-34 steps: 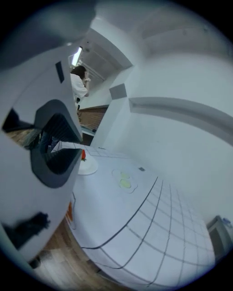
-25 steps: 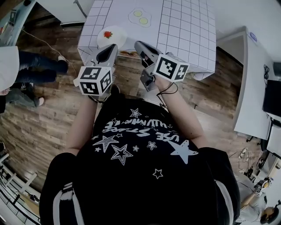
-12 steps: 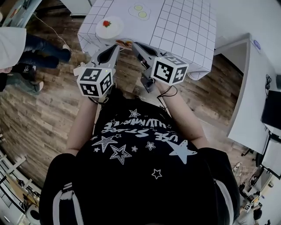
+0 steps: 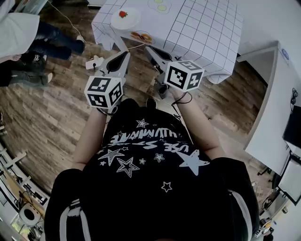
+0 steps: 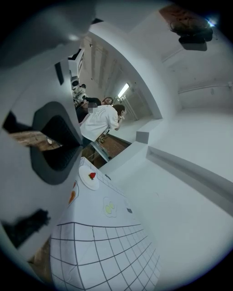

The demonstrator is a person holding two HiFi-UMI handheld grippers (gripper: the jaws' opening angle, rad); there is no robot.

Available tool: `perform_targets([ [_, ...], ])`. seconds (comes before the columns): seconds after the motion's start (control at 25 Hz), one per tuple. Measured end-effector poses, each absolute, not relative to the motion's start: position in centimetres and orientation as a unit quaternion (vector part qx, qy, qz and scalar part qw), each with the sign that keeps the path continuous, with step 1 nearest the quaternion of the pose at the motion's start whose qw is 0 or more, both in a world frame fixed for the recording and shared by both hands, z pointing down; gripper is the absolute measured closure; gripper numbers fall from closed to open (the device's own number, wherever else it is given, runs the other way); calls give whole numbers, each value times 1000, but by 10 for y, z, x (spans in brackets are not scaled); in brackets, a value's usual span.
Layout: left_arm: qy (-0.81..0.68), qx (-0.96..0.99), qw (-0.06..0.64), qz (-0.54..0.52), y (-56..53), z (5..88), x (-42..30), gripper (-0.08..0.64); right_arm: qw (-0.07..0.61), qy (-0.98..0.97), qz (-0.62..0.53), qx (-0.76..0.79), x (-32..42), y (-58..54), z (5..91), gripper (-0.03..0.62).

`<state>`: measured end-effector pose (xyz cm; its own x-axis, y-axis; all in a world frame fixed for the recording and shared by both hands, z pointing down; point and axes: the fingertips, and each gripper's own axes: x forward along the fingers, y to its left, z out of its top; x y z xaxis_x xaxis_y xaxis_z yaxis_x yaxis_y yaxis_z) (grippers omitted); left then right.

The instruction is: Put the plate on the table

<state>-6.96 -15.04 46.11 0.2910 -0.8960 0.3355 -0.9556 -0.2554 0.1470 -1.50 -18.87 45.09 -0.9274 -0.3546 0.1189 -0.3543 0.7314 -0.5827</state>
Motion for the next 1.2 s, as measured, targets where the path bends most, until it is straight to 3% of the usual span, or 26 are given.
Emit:
perform_targets([
  [0.52, -597, 780, 177, 60, -78, 456, -84, 551, -8, 927, -308, -215, -20, -139, 442, 578],
  [1.2, -597, 784, 165, 36, 83, 444, -77, 551, -15, 929, -285, -235, 2, 29, 433, 578],
])
